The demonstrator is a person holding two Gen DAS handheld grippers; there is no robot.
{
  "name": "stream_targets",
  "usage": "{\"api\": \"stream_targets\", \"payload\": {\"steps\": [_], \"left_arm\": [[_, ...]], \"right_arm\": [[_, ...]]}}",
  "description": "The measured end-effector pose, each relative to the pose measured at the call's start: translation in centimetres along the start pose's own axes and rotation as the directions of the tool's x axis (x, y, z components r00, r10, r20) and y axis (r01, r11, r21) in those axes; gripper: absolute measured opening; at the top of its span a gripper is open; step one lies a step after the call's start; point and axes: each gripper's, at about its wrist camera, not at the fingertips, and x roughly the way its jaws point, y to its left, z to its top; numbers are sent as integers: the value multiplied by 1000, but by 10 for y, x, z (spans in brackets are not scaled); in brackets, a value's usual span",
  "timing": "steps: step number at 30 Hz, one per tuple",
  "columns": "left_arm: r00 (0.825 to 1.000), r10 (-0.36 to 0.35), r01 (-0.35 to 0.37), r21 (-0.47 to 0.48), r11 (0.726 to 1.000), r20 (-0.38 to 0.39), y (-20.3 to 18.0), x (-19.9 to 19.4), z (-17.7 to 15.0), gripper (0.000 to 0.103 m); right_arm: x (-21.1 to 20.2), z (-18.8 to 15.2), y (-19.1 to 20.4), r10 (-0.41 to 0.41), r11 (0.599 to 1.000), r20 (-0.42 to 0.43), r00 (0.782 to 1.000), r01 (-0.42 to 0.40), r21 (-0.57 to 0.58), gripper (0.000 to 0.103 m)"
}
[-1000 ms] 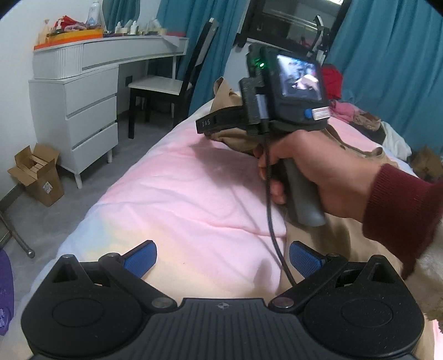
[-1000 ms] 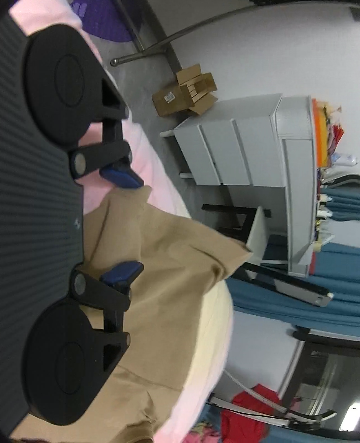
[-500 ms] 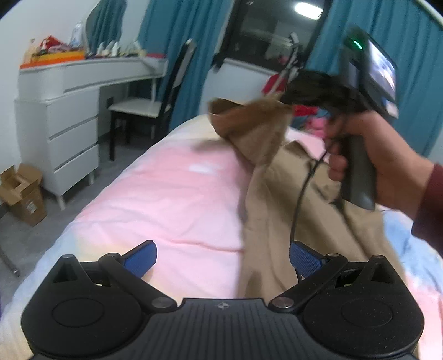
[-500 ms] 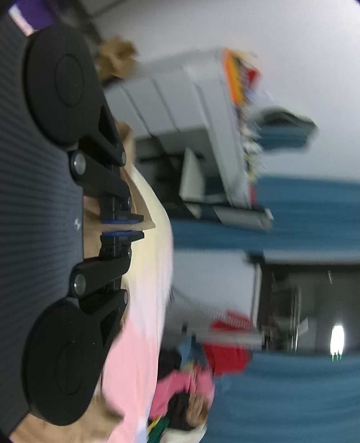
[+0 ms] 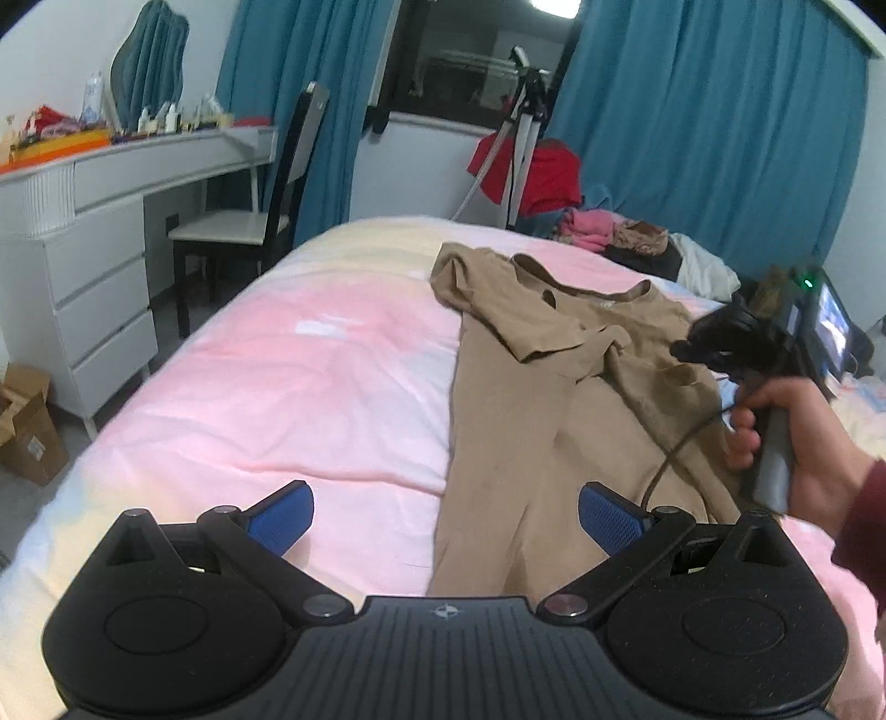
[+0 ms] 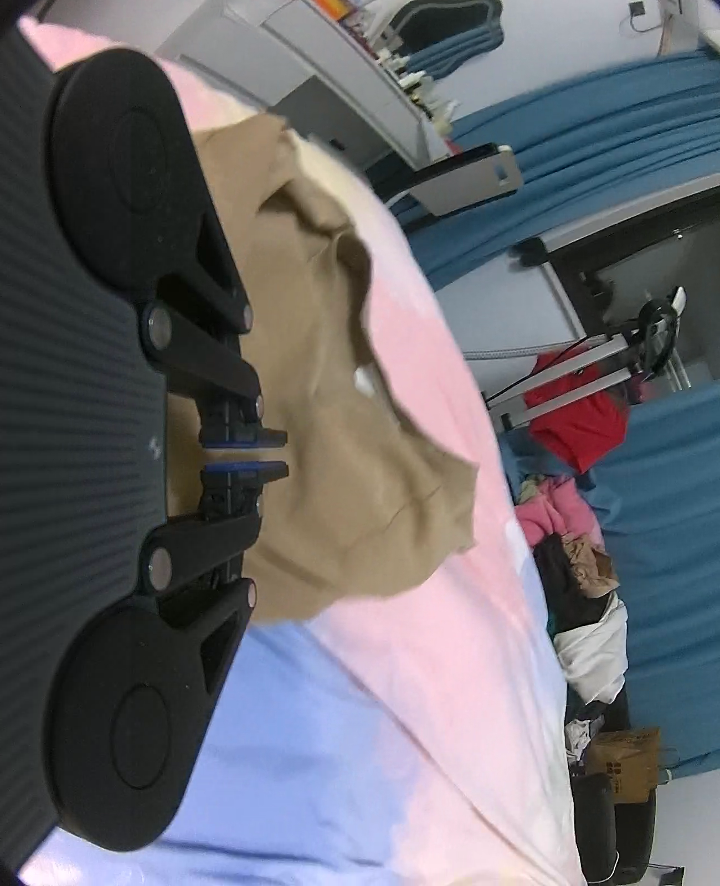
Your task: Fold clothes
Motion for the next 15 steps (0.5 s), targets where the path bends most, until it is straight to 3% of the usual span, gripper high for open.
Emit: {"api": "stream_targets", "payload": {"steps": [5, 6, 7, 9, 12, 15], "left_arm": [[1000, -4, 4, 5, 1000, 17, -4, -3, 3, 103], [1000, 1, -1, 15, 1000, 23, -6, -5, 2, 103], [1000, 6, -6, 26, 1000, 27, -8, -7, 1, 103], [999, 15, -17, 47, 999, 37, -13, -11, -1, 103], [999, 23, -26, 67, 997, 44, -15, -12, -3, 103], [998, 43, -45, 77, 996, 40, -12, -9, -5, 103]], "right_arm": [[-21, 1, 24, 175, 974, -3, 985, -174, -146, 16], [-25, 2, 33, 217, 959, -13, 976, -215, -187, 31], [-27, 0, 44, 262, 938, -29, 965, -262, -226, 54], [-31, -6, 67, 351, 886, -67, 934, -355, -299, 77], [-24, -17, 105, 404, 812, -149, 903, -428, -396, 75], [-14, -31, 132, 390, 746, -206, 898, -439, -501, 74]]}}
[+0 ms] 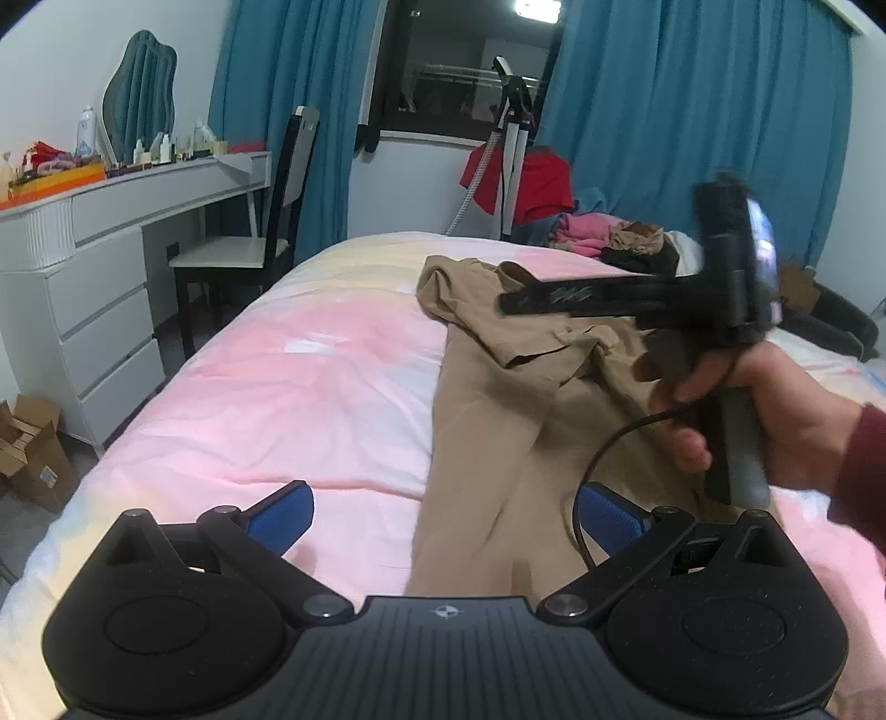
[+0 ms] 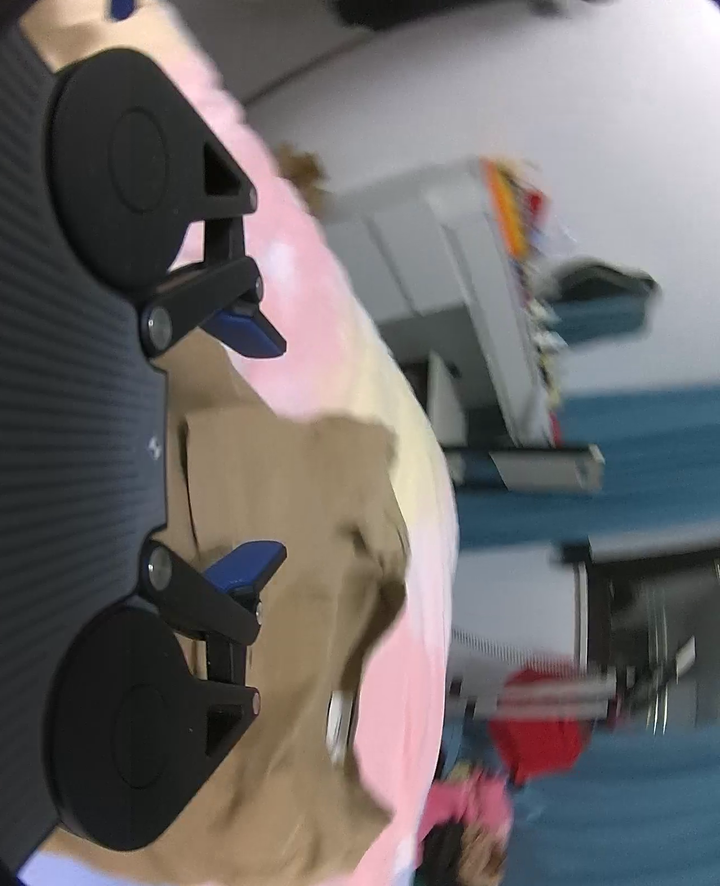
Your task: Fold clothes
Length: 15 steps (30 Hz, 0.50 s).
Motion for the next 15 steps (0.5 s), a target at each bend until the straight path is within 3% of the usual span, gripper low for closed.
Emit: {"api": "stream_targets", "payload": {"steps": [2, 3, 5, 6, 7, 10, 15], "left_arm": [[1000, -3, 3, -8, 1000, -8, 3, 2, 0, 103], [1000, -9, 9, -14, 1000, -11, 5, 3, 0, 103], [1000, -20, 20, -23, 1000, -13, 7, 3, 0, 103], [1000, -26, 25, -28, 999, -13, 8, 2, 0, 103], [999, -33, 33, -33, 999, -15, 9, 2, 0, 103], [998, -60, 59, -42, 997, -26, 9, 1, -1, 103], [993, -117, 116, -67, 991, -5, 9, -9, -3, 103]], "right_arm": [[15, -1, 11, -44, 997, -34, 998, 42, -59, 73], [22, 0, 11, -62, 996, -61, 996, 58, -62, 66], [36, 1, 11, -94, 994, -115, 989, 87, -64, 48], [42, 2, 11, -123, 990, -137, 983, 113, -82, 25], [43, 2, 11, -140, 988, -142, 980, 128, -91, 10], [33, 12, -1, -125, 992, -92, 988, 123, -30, 8], [14, 37, -43, -151, 975, 49, 987, 140, 173, 7]]}}
